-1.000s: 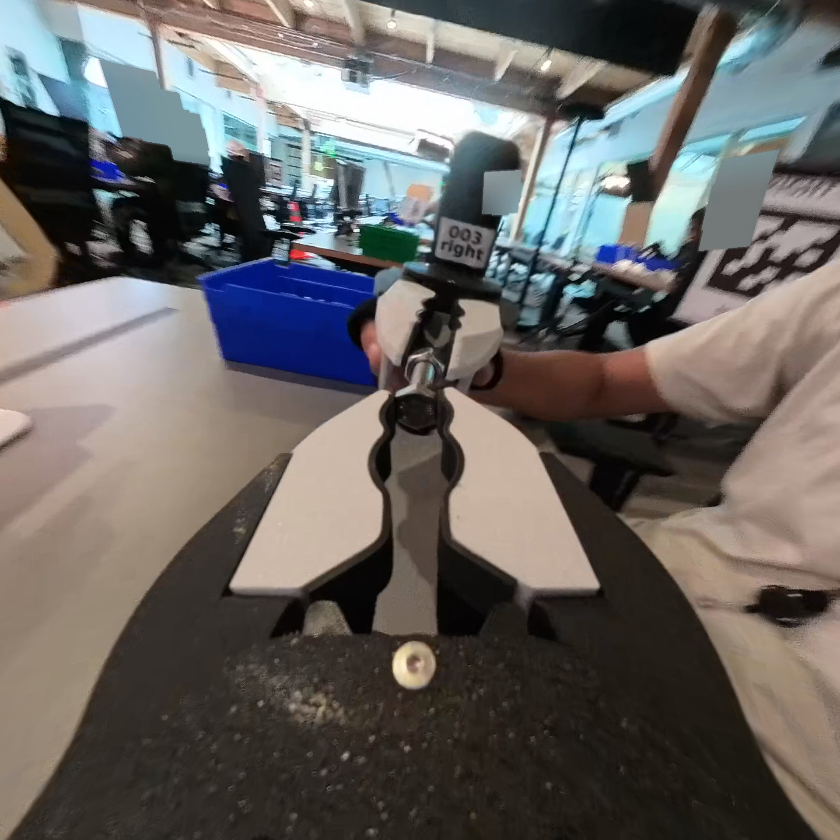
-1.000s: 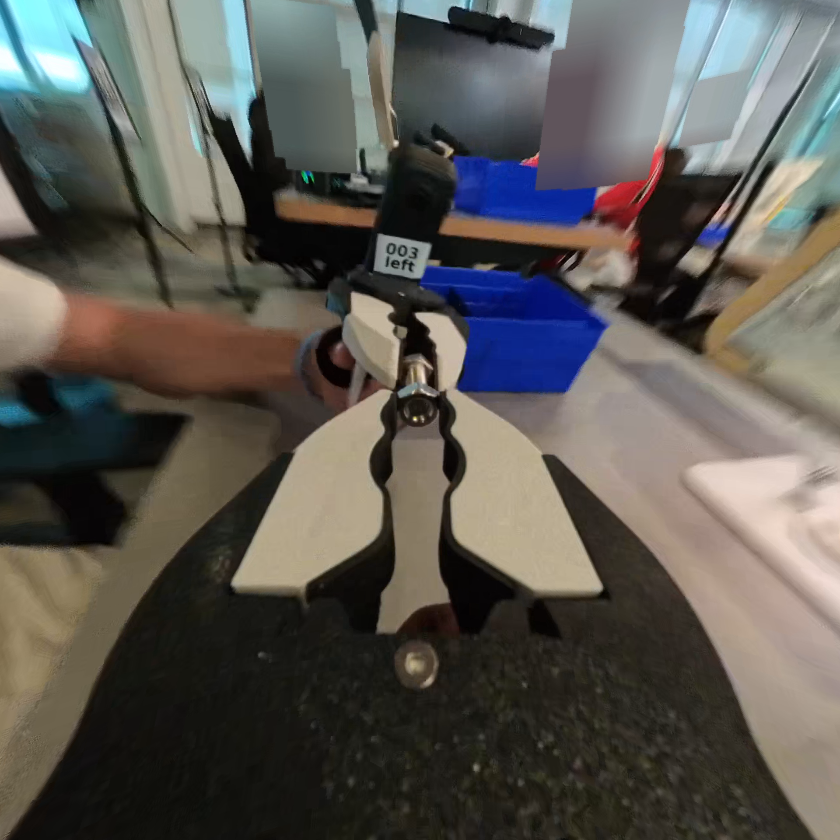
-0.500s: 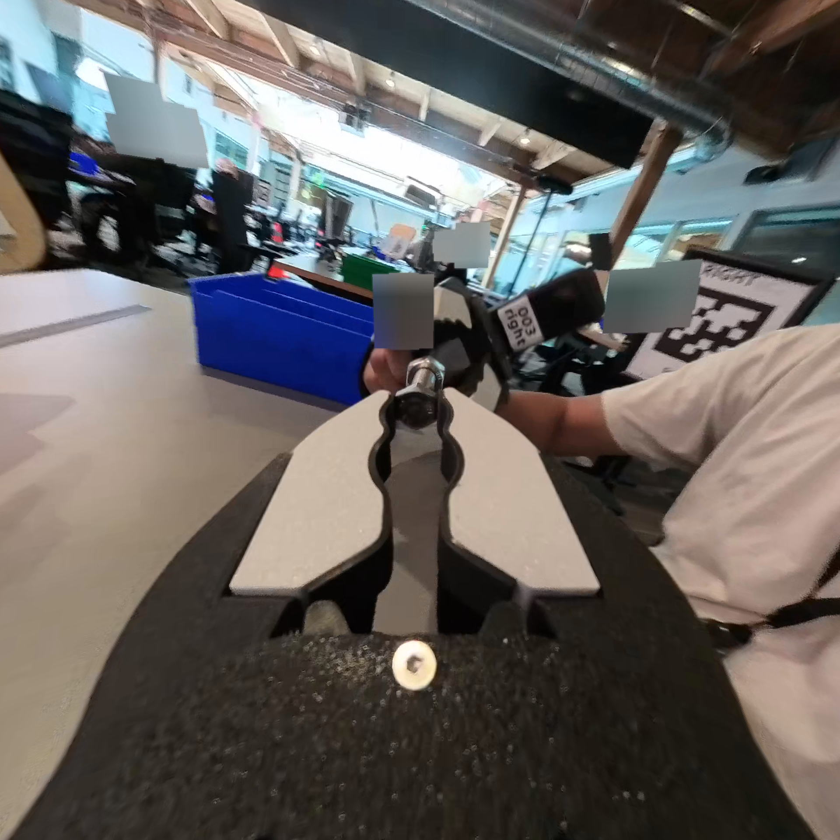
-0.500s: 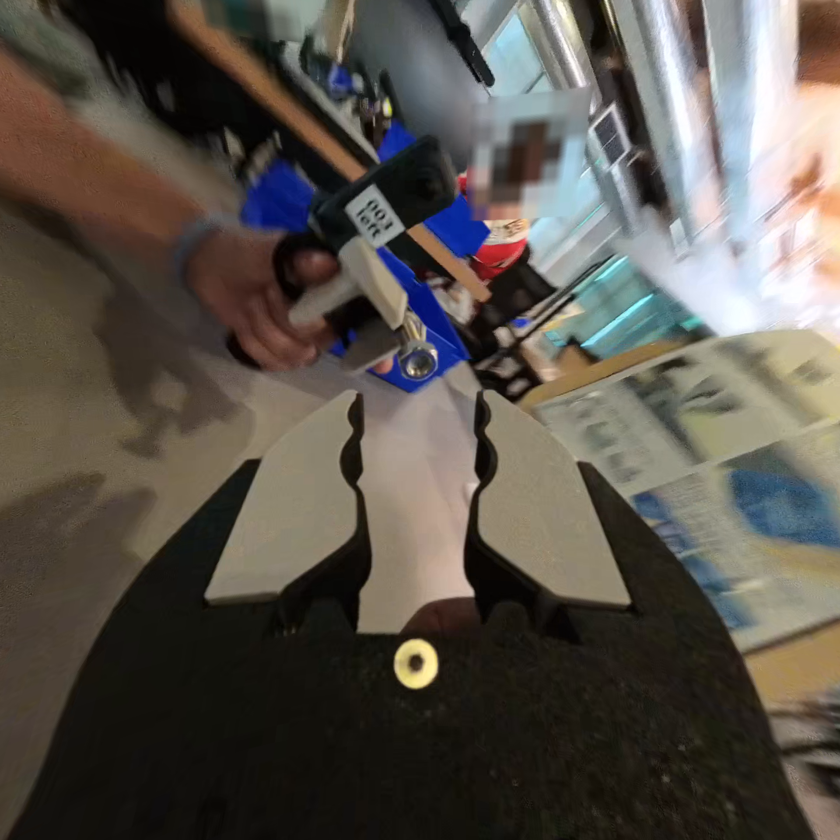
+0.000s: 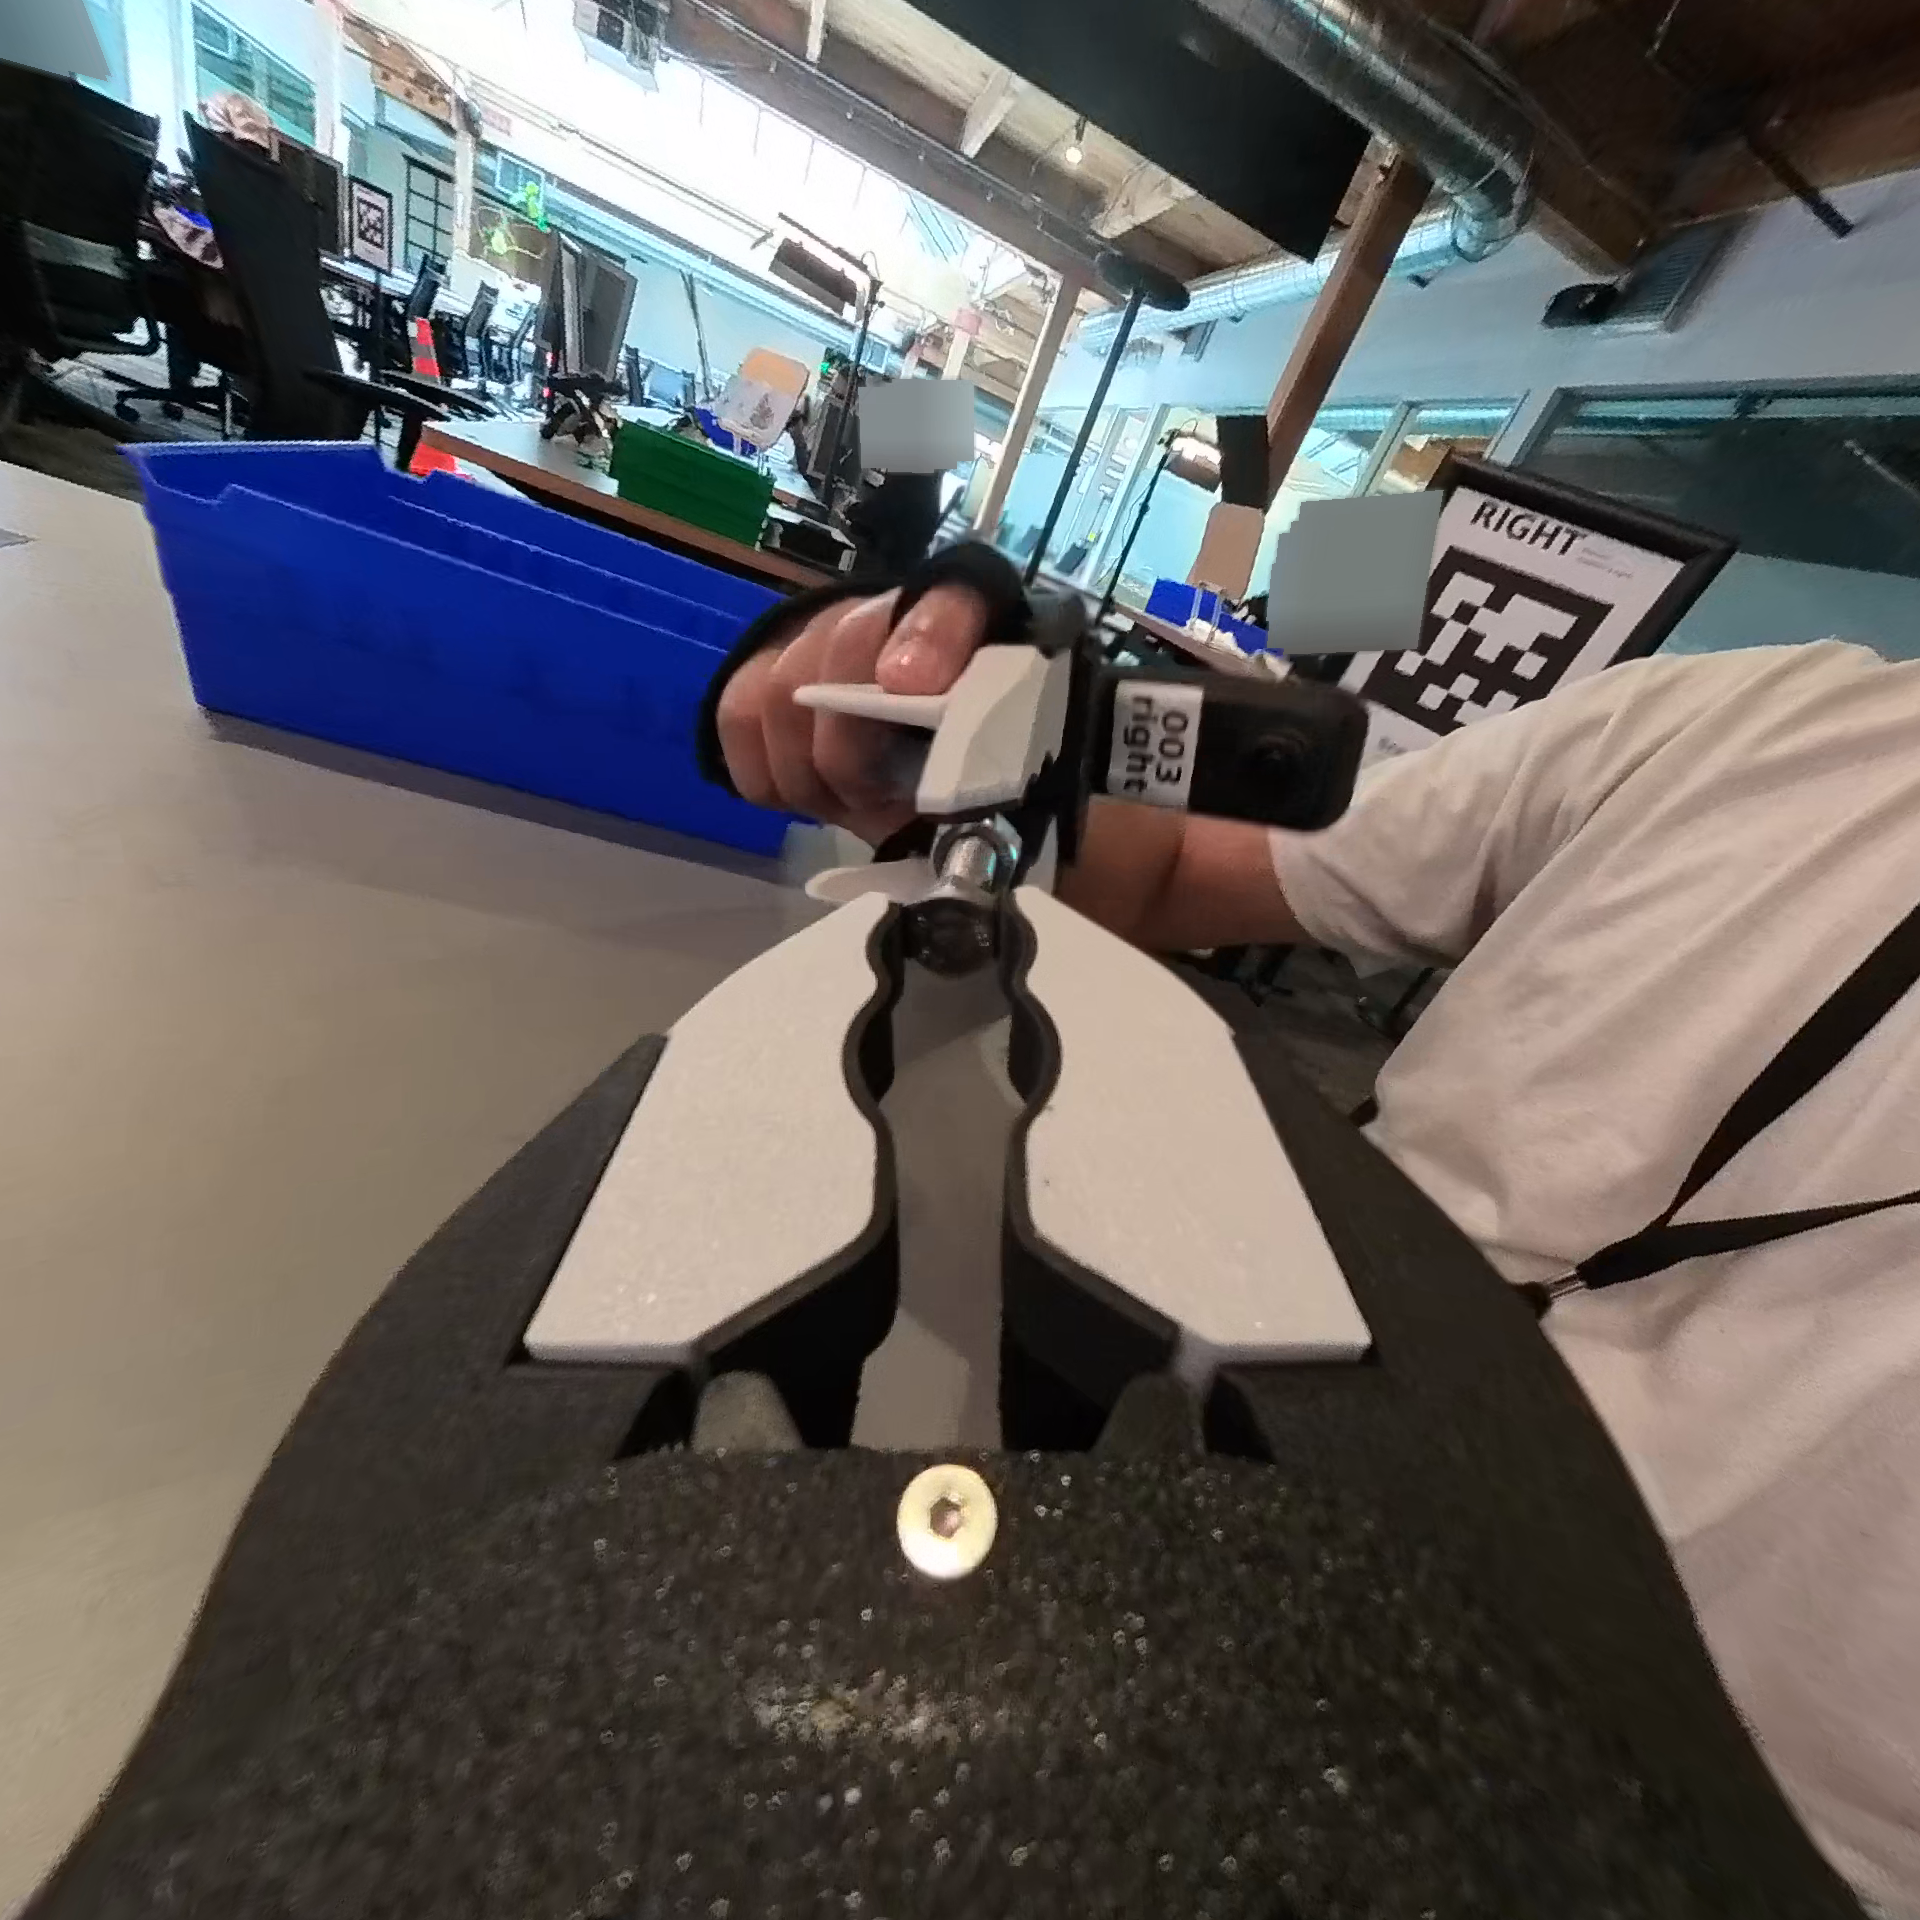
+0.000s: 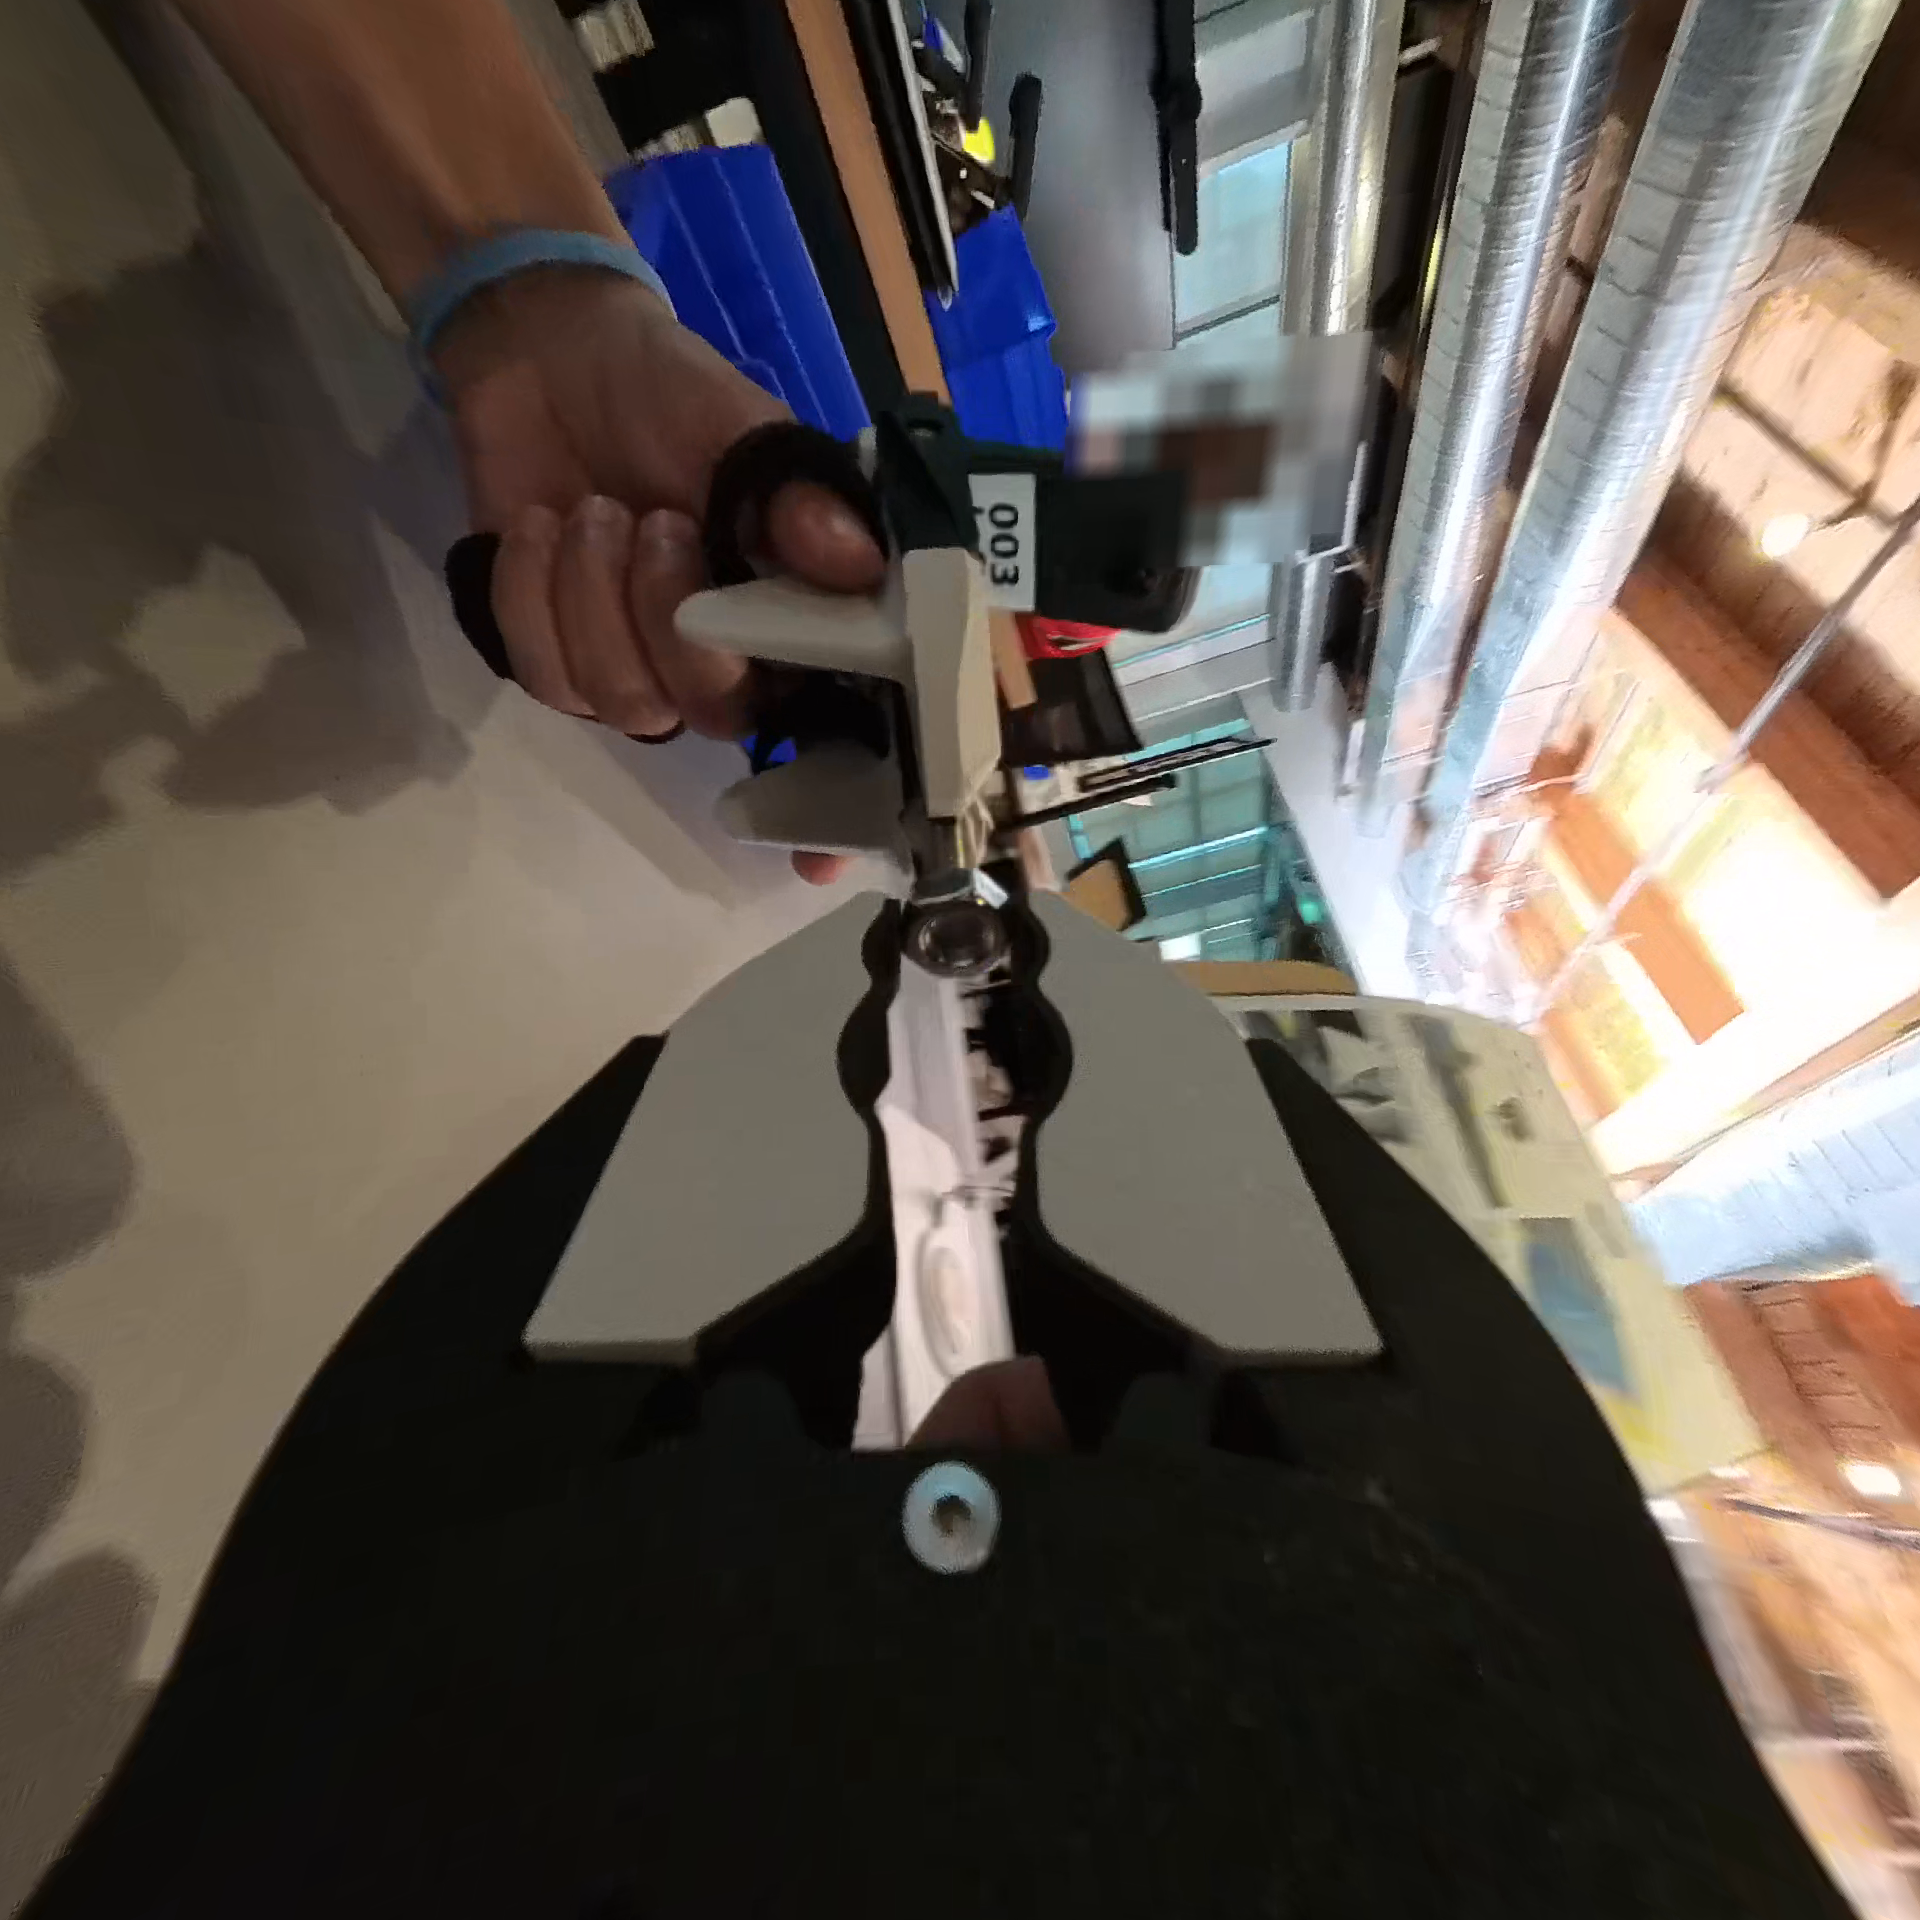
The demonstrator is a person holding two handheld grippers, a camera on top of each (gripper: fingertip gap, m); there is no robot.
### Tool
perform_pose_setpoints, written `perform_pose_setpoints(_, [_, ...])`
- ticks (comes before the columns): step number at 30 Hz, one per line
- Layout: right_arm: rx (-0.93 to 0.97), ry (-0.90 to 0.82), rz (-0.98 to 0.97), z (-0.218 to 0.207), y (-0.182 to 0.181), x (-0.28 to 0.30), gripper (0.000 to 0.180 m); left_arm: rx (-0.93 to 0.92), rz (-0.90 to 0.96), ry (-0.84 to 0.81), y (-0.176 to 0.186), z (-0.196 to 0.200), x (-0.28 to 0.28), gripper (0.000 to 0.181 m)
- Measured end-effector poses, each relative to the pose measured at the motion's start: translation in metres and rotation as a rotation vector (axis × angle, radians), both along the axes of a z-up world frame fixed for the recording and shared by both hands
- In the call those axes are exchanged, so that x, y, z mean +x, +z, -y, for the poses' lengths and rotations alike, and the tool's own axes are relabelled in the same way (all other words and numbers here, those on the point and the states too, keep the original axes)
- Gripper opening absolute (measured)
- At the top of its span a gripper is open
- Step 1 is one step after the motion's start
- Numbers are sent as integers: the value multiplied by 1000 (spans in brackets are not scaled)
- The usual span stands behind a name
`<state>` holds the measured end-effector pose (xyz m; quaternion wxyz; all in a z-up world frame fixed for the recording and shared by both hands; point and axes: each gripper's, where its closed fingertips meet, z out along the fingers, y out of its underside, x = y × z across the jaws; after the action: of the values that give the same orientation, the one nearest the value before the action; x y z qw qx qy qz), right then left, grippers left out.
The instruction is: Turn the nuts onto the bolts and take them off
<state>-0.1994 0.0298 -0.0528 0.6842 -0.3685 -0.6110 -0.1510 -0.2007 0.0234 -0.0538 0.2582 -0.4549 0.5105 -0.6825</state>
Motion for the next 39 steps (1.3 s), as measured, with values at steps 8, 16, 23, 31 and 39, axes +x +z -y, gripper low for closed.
perform_pose_setpoints(8, [-841,117,-534,-13,-10,0,20,243,17,210,-2,-17,4,17])
perform_pose_setpoints(16, [-1668,420,-915,-11,-21,-1,20,484,-34,318,-13,-25,8,17])
perform_pose_setpoints(23, [-874,111,-588,-20,-23,9,54,167,52,231,6,-29,-1,17])
perform_pose_setpoints(31, [22,-108,-90,-6,-5,13,43,13,8,75,0,-18,-3,17])
perform_pose_setpoints(39, [-71,-21,-104,1,-10,1,15,63,-35,60,-12,-9,4,17])
